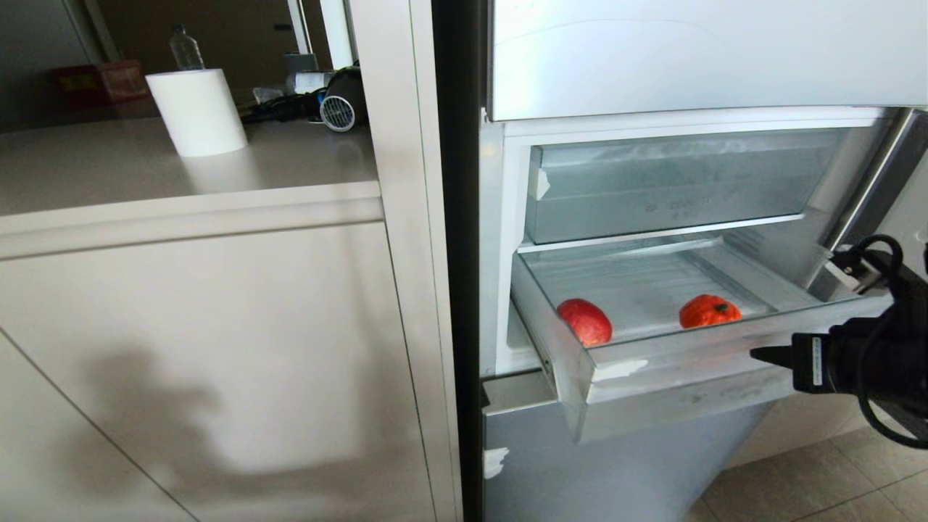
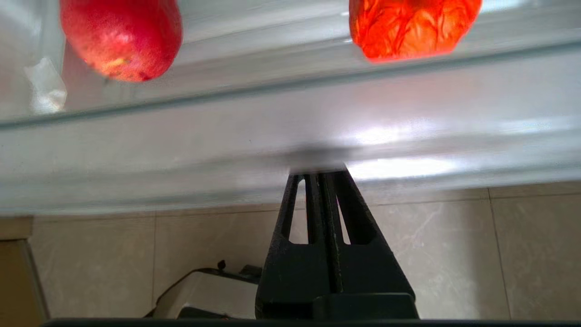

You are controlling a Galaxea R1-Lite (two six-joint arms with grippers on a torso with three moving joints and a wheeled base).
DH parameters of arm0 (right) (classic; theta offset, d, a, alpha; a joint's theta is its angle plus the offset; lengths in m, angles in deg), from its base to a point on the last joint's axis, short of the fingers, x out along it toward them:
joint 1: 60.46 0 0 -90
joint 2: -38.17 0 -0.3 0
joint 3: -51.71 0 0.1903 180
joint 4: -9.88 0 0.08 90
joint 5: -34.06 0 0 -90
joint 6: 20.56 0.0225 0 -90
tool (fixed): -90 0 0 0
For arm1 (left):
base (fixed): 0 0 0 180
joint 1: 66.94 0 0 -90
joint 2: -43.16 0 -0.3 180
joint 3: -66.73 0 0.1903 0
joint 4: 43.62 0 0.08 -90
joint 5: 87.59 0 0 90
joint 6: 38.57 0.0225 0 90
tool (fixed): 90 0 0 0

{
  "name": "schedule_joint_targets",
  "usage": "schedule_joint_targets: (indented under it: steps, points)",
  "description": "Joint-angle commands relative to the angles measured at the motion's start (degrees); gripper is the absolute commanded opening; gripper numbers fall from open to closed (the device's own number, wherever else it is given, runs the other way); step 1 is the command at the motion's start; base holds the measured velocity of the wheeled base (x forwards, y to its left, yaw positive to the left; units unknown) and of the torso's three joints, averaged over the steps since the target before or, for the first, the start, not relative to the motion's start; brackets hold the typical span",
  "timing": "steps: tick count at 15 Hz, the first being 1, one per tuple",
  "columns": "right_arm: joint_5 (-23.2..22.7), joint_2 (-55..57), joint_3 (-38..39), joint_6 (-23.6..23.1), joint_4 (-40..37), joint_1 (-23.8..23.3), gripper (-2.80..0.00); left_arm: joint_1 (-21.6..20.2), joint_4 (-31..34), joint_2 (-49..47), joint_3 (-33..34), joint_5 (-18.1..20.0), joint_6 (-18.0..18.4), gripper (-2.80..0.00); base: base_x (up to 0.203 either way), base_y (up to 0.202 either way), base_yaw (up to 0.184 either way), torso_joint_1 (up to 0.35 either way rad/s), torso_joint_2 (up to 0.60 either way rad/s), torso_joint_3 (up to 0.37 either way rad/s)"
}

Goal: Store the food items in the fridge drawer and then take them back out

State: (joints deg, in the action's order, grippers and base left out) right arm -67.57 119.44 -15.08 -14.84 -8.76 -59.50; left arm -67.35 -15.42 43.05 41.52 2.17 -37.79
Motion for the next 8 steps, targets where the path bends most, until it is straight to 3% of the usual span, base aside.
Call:
schedule_joint_targets:
  steps: [1, 4, 8]
  points:
    - [-0.1, 6.8, -1.4, 0.5, 3.2, 0.1, -2.8, 0.0, 0.0, 0.0, 0.0, 0.0, 0.0, -2.8, 0.0, 0.0, 0.0, 0.0, 0.0, 0.0]
    - [-0.2, 14.1, -2.0, 3.5, 14.7, 0.2, -2.8, 0.0, 0.0, 0.0, 0.0, 0.0, 0.0, -2.8, 0.0, 0.0, 0.0, 0.0, 0.0, 0.0]
    - [-1.6, 18.5, -6.8, 5.2, 18.6, 0.3, -2.8, 0.0, 0.0, 0.0, 0.0, 0.0, 0.0, -2.8, 0.0, 0.0, 0.0, 0.0, 0.0, 0.0]
